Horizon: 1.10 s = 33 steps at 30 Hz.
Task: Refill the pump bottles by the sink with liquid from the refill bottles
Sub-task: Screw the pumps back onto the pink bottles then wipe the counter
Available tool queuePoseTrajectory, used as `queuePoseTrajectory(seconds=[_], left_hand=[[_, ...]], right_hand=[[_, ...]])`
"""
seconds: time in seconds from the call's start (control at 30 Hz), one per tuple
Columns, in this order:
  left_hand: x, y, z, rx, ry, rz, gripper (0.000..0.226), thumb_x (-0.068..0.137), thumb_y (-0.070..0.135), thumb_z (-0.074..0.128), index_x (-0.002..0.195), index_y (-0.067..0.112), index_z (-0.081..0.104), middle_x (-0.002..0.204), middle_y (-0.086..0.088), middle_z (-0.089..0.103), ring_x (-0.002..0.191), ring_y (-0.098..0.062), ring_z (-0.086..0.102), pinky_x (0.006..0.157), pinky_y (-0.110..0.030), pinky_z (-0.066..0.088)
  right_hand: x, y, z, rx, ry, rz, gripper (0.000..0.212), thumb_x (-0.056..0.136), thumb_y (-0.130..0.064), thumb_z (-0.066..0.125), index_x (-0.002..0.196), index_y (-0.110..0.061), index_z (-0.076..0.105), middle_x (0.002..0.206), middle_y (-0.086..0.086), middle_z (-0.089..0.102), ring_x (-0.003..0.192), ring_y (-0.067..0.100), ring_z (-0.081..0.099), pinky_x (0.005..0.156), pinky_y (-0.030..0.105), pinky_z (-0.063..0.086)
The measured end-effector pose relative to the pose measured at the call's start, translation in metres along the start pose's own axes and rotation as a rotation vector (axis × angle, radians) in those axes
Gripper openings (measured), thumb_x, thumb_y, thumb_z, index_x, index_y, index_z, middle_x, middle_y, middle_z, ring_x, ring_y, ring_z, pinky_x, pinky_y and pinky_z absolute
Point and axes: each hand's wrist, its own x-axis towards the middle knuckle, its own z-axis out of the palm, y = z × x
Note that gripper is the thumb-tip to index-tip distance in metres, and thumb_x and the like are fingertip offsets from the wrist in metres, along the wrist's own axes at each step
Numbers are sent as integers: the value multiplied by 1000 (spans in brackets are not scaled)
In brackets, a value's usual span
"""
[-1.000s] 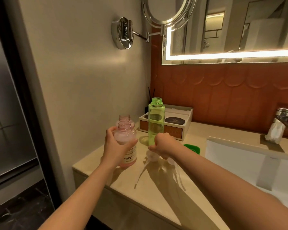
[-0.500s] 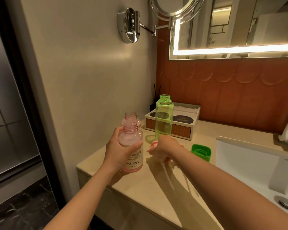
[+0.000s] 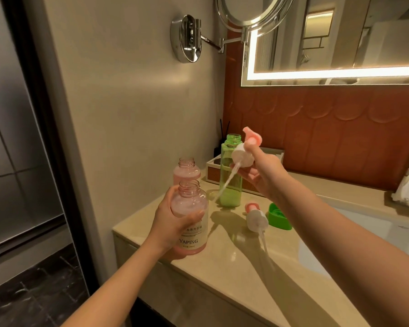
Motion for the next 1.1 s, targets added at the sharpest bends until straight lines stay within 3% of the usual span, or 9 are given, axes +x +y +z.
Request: queuePoseTrajectory(seconds=[0.13,0.37,0.43,0.53,0.63,0.8,0.9,0.97,1.1], left_hand=[[-4,0,4,-21,18,8,68,42,41,79,104,29,54,100,7,68,94,-12,65,78,-27,50],[-4,1,5,-18,14,16,72,41,42,78,107,28,53,103,5,67,96,-15,65,81,-28,50],[-3,1,5,-17,13,18,71,41,42,79,106,29,53,101,6,68,96,-15,65,80,-27,50],[-3,0,5,-26,13,18,70,41,40,79,106,31,54,102,6,68,97,-16,65,83,-31,51],[-3,-1,6,-34,12,30,70,42,39,79,106,27,54,101,4,68,96,-16,65,82,-29,51],[-2,-3,6,-33,24,45,64,43,36,76,102,23,55,92,14,71,87,-4,66,69,-14,49],[-1,-4,6,-24,30,38,63,41,35,74,101,26,54,90,14,70,87,-5,66,67,-12,48],[0,-5,5,-9,25,38,61,42,36,72,100,27,55,90,16,71,85,-4,66,67,-13,48],[-1,-6,4,18,20,47,58,46,38,71,102,36,56,95,15,69,88,-6,65,68,-16,47]], right_hand=[[-2,-10,6,169,76,-63,31,88,-29,61,103,-6,47,103,11,60,94,23,63,74,30,56],[1,-21,17,127,85,-189,43,88,-30,60,120,-3,51,97,4,58,91,18,61,84,31,55],[-1,-21,22,46,33,-221,30,89,-30,58,105,-5,56,93,3,59,91,18,62,84,31,55],[-10,-19,35,-67,-76,-286,17,90,-26,58,79,-13,57,87,1,62,84,15,63,72,24,56],[-18,-13,44,-240,-241,-334,10,90,-24,57,85,-16,59,91,3,65,87,15,64,72,22,56],[-27,4,52,-562,-508,-361,29,90,-20,58,109,1,59,113,29,59,100,34,61,93,44,46],[-30,9,51,-689,-605,-363,36,90,-22,57,116,3,57,117,29,58,110,40,54,98,53,41],[-30,9,48,-731,-647,-350,37,90,-20,58,118,3,55,118,26,58,111,37,55,98,48,43],[-30,12,41,-833,-728,-326,33,89,-15,59,122,-8,55,116,9,62,102,16,60,81,15,50]])
